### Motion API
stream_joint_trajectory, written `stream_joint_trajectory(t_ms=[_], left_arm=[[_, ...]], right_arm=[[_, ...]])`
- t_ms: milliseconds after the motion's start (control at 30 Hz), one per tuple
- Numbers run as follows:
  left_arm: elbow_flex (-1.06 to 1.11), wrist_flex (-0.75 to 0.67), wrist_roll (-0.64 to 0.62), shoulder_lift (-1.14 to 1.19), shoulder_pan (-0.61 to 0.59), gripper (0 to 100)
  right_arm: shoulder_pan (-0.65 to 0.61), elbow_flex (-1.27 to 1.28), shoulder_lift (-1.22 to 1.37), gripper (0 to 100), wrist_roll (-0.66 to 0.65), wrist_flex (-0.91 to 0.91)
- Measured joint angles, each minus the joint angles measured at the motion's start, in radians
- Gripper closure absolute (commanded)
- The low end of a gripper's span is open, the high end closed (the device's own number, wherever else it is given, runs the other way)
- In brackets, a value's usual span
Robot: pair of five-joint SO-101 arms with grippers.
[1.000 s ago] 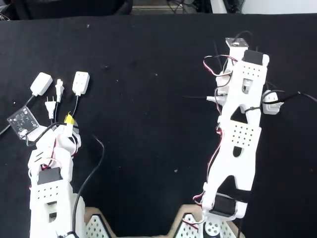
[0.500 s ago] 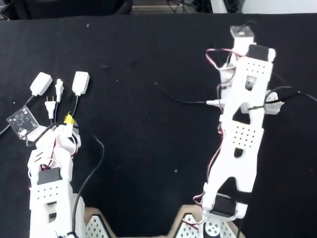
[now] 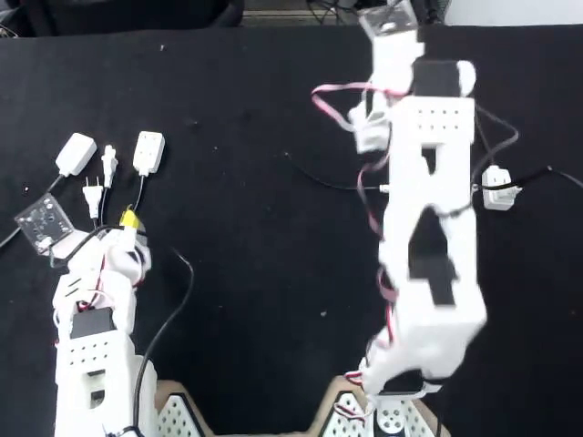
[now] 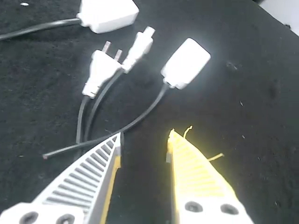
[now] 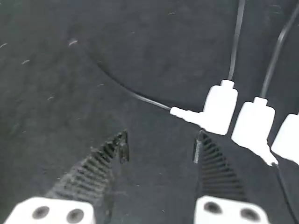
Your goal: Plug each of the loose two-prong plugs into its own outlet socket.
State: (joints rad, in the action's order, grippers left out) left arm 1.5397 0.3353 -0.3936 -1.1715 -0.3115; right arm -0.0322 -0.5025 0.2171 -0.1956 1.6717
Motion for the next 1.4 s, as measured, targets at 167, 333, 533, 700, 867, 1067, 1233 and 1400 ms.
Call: stream_joint_trajectory(t_ms=[167,333,533,700,867,1067,1233,1400], left_arm=[[0.000,0.000,0.002,0.000,0.038,84],[0.000,0.000,0.002,0.000,0.041,84],[-0.008,0.046,0.046,0.000,0.046,84],[-0.054,0.095,0.057,0.002,0.046,84],[-0.060,0.110,0.057,0.002,0.046,84],[-0.064,0.118,0.126,0.002,0.114,84],[-0.161,0.219,0.141,0.002,0.123,84],[-0.255,0.295,0.218,0.020,0.123,84]], right_arm=[[-0.141,0.485,-0.295,79.0,0.003,-0.218],[-0.282,0.918,-0.460,78.9,0.005,-0.480],[-0.387,1.293,-0.479,79.0,0.040,-0.873],[-0.459,1.513,-0.479,79.0,0.143,-1.137],[-0.512,1.534,-0.488,79.0,0.157,-1.191],[-0.519,1.540,-0.500,79.0,0.161,-1.194],[-0.519,1.619,-0.617,79.0,0.161,-1.204],[-0.519,1.740,-0.744,79.0,0.161,-1.290]])
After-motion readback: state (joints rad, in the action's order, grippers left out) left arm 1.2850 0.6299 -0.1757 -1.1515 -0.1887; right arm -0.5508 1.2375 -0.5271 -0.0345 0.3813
